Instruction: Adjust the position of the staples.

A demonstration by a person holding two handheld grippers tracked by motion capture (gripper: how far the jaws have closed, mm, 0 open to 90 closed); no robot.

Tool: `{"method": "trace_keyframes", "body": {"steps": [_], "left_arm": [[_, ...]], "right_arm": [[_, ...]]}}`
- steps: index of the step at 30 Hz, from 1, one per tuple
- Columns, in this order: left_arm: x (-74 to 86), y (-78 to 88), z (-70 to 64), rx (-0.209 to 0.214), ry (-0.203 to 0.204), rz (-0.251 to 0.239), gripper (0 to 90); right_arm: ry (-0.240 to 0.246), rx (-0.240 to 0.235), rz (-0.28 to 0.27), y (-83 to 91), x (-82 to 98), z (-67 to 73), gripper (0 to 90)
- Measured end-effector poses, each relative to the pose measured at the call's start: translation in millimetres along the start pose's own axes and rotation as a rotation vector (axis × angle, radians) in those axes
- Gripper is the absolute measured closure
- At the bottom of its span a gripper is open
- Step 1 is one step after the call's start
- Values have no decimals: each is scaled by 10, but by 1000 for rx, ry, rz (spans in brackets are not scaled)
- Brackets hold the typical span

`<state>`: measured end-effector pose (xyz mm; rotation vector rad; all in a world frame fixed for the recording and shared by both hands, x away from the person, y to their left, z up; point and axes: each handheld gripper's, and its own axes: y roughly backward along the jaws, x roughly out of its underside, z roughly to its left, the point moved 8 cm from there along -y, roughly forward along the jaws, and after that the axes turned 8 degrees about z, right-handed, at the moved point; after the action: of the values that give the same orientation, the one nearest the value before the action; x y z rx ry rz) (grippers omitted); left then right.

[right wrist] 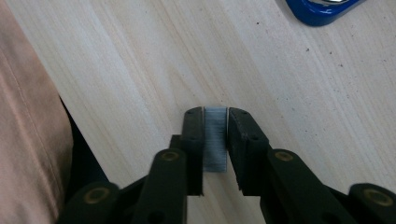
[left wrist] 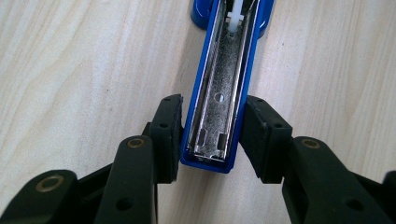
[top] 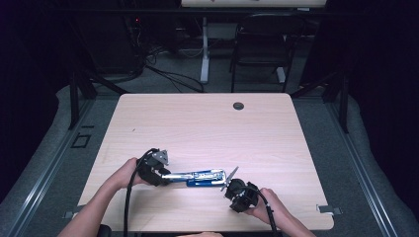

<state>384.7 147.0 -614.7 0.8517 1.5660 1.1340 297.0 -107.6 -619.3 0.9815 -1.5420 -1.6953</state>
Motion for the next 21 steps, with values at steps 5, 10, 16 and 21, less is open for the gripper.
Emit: {"method": "trace_keyframes", "body": {"steps": [5,10,16,21], "left_arm": [[-1,-2,-2,1,-1,1,595],[-1,-3,0,-1,-4,2,595],[-1,-11,3,-2,-11,8,597],[0,-13,0,0,-5,5,597]], "right_arm": [[-20,-17,-15,7,-34,1,720],[-33,-13,-14,-24,-69,1,747],[-23,7,-2,-31,-64,-16,784],[-16,21,-11,-4,-64,-22,785]]}}
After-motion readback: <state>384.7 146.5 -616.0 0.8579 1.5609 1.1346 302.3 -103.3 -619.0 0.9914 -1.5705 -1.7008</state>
